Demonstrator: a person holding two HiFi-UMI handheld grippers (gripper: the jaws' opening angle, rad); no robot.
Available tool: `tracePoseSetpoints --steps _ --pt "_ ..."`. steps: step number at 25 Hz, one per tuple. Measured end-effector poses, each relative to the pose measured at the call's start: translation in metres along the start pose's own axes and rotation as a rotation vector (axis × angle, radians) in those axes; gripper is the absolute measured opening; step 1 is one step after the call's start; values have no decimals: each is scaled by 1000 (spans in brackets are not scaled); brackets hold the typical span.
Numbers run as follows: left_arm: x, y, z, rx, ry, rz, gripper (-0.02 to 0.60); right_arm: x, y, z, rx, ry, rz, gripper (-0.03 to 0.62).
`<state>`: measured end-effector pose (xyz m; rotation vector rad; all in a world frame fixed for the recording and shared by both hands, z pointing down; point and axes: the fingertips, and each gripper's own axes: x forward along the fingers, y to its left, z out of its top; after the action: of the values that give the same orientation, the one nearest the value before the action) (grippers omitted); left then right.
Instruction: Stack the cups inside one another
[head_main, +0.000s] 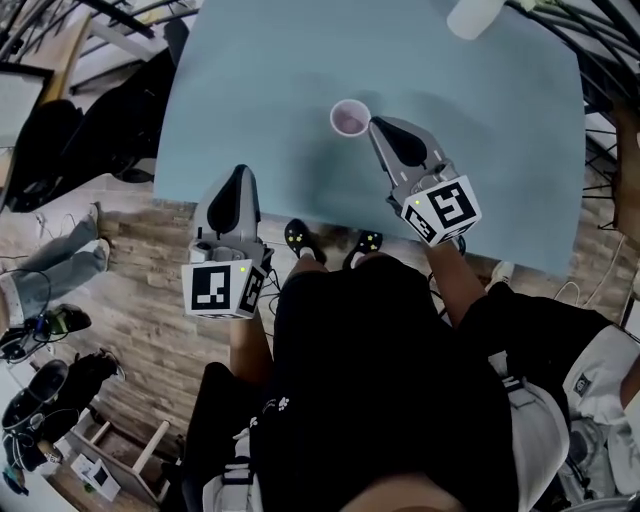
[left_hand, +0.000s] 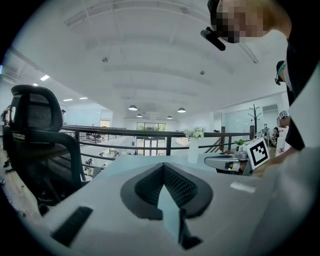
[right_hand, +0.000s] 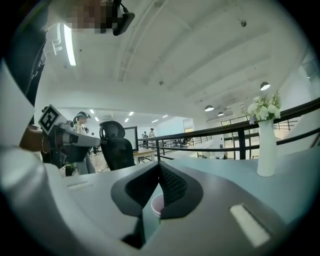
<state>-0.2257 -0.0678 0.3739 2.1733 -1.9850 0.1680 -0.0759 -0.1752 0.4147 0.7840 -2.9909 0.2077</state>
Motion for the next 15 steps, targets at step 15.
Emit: tracePoseSetpoints --steps 15 --pt "9 -18 3 -4 -5 -86 -14 -32 4 21 17 -6 -78 11"
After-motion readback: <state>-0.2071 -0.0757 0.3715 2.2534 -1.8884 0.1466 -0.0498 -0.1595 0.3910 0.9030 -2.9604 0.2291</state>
